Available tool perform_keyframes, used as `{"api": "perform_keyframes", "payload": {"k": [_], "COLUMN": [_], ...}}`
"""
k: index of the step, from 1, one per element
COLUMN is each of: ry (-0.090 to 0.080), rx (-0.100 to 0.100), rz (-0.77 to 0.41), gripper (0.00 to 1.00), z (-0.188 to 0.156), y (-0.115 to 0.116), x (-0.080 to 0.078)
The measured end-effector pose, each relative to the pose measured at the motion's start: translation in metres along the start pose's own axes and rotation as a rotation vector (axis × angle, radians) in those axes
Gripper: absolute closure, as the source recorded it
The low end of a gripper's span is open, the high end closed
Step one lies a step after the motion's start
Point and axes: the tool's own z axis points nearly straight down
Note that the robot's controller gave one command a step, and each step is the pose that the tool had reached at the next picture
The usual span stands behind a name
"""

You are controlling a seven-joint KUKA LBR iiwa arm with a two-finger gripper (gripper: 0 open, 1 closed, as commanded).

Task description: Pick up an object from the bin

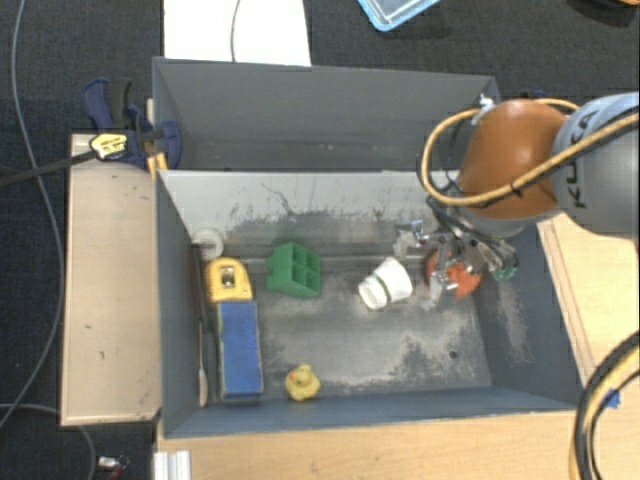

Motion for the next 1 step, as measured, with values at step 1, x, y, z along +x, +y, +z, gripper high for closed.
{"api": "perform_keyframes", "payload": {"k": [1], "ry": [0.005], "rx": [0.001], "rz": [0.031], "gripper": [0.00], "z": [0.0291], "y": [0.0207], "x": [-0.0049]}}
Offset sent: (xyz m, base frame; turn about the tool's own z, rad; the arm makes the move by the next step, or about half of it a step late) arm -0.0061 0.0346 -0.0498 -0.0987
